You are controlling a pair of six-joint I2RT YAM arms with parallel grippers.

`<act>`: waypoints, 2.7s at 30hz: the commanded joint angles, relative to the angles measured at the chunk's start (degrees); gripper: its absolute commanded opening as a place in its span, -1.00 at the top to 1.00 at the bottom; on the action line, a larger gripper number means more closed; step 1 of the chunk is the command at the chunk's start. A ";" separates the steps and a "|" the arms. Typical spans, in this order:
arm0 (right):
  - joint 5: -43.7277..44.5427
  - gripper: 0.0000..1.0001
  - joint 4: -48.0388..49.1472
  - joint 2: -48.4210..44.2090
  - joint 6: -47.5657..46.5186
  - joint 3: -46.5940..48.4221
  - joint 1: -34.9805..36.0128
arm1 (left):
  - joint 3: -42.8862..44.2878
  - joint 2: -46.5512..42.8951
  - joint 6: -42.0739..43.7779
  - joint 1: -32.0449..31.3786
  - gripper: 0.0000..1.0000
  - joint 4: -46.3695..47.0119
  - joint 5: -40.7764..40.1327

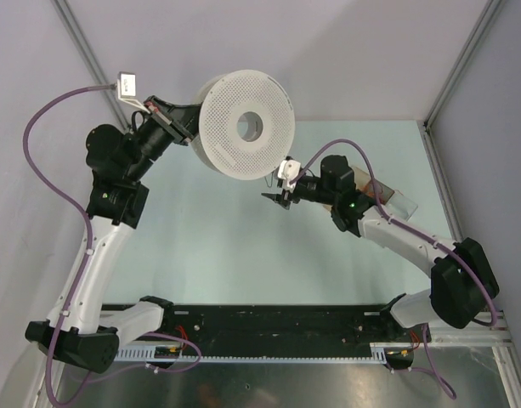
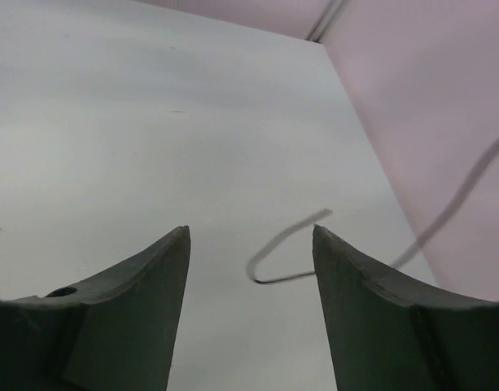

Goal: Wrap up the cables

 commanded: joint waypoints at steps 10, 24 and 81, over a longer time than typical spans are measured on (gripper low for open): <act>-1.08 -0.27 5.88 3.99 -2.25 0.00 1.40 | 2.67 -1.50 -2.26 -0.99 1.00 6.80 2.01; -0.34 -0.39 6.90 -1.21 -0.87 -0.64 1.02 | 2.18 -1.36 -2.03 -1.27 1.00 6.83 1.87; -4.27 1.00 -11.87 -12.71 -10.34 -2.90 17.98 | -2.31 8.75 12.75 -2.69 1.00 -9.86 -23.93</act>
